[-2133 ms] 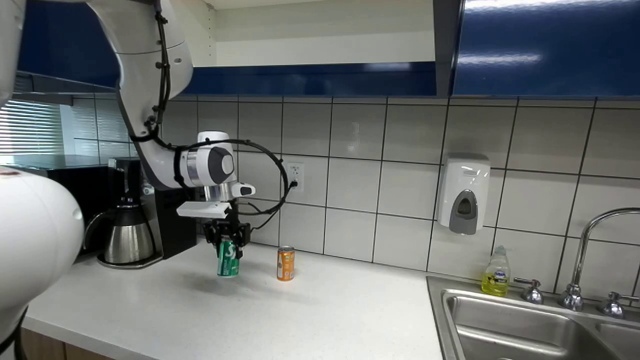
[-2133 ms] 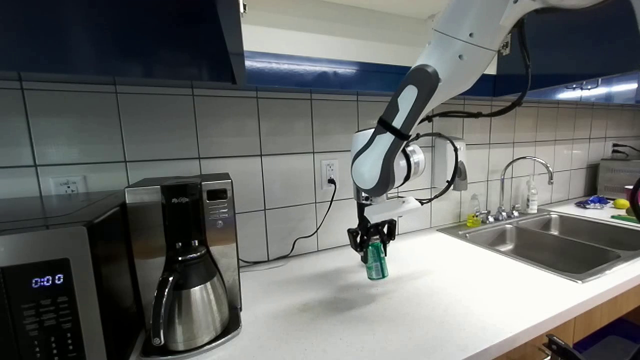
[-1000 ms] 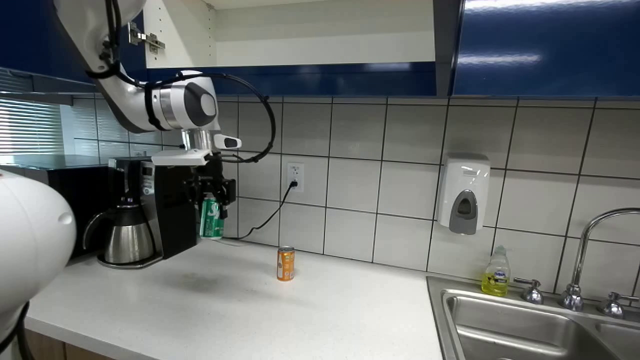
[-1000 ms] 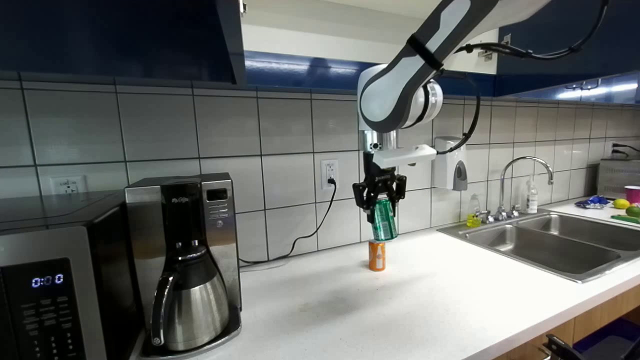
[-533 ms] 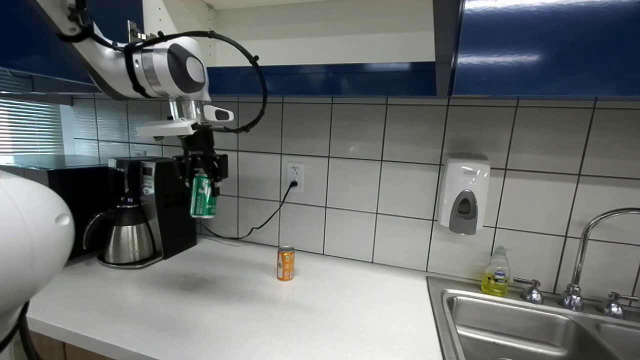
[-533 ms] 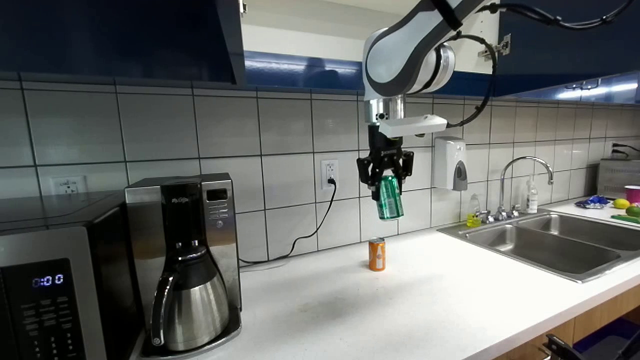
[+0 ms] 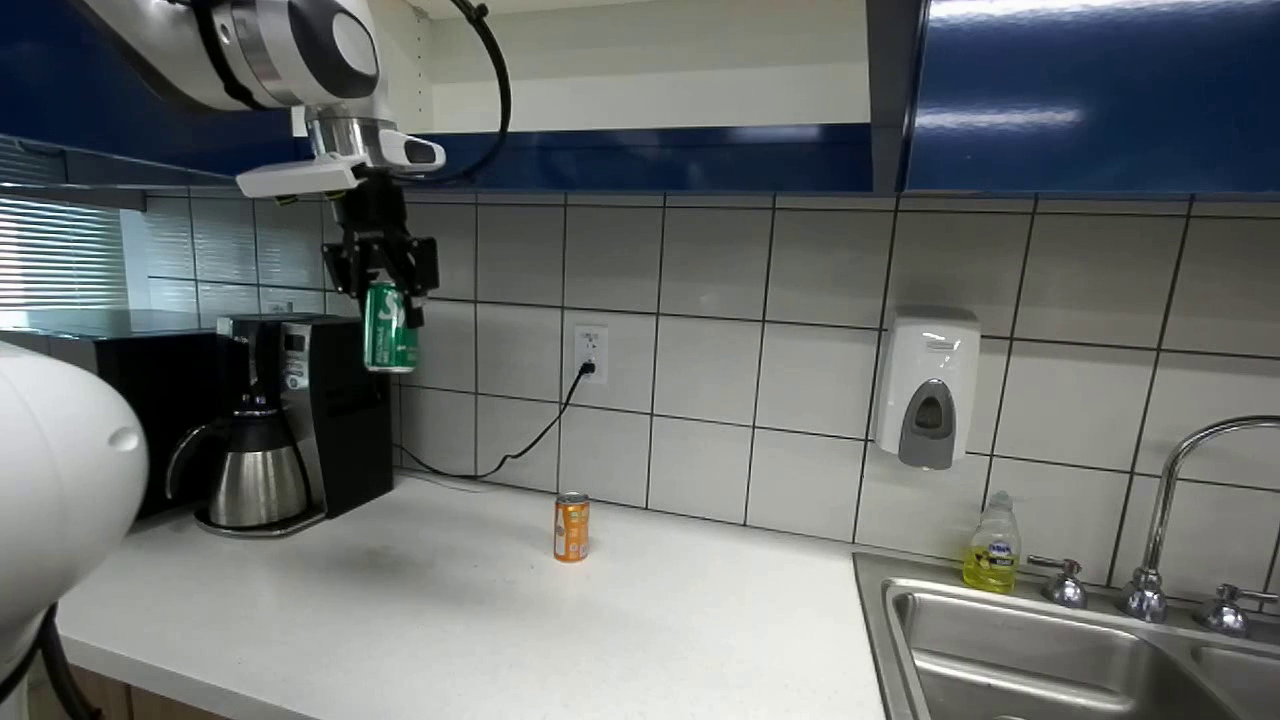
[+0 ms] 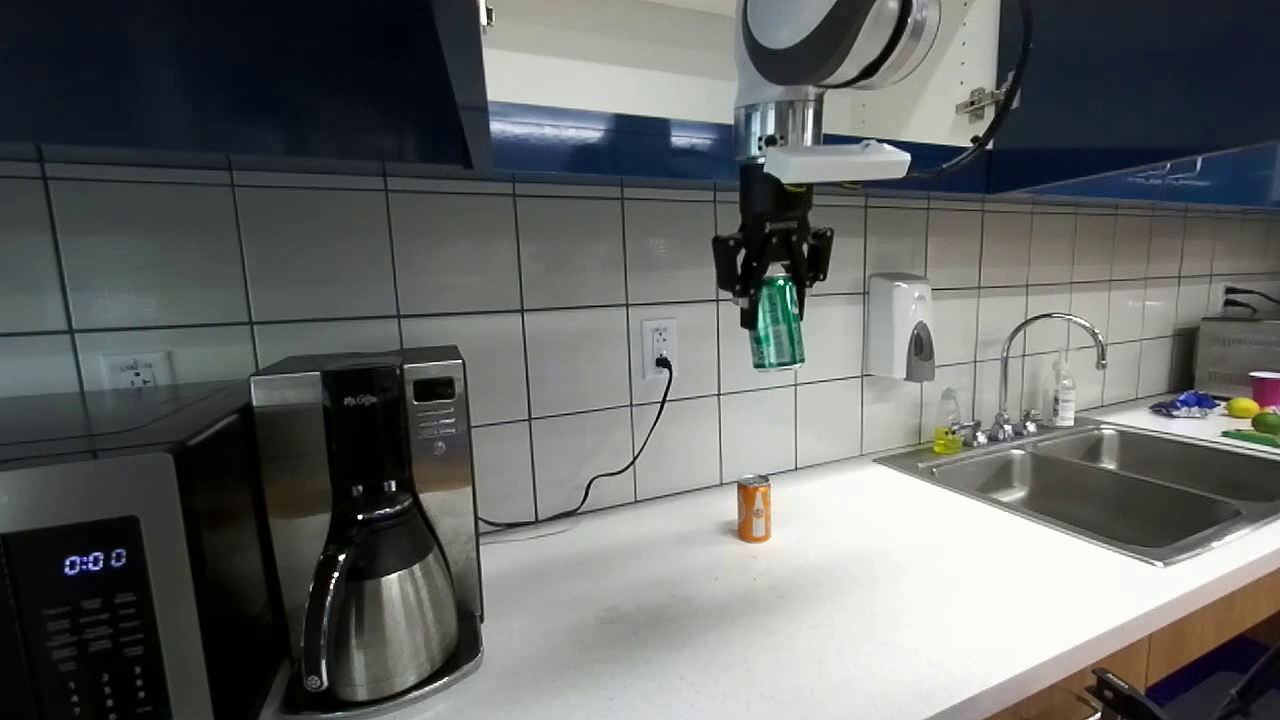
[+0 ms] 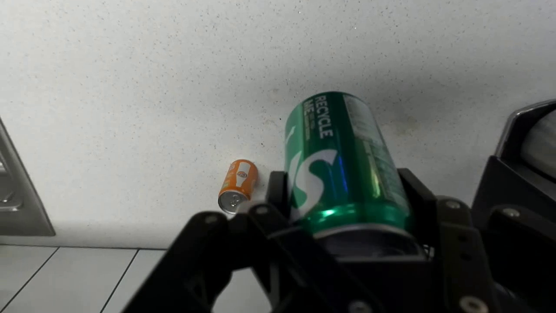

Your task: Put the green can in the open upper cabinet.

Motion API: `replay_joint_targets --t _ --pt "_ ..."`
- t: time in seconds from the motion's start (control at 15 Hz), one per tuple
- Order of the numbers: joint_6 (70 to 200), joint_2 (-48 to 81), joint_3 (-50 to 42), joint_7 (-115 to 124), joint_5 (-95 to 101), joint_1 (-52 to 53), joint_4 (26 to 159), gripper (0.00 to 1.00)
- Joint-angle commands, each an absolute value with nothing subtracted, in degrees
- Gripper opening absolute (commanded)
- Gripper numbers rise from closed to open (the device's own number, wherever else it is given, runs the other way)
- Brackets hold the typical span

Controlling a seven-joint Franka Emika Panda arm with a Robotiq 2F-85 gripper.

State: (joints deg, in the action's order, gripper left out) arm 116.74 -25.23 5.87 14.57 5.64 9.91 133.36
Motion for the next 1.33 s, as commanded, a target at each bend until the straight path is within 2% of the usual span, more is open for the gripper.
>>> replay_joint_targets --t 0.0,1.27 --pt "112.56 -28.07 8.21 15.47 4.91 7.95 129.74 0.39" --pt "105.98 -27.41 10.39 19.46 4.74 5.92 108.54 0.39"
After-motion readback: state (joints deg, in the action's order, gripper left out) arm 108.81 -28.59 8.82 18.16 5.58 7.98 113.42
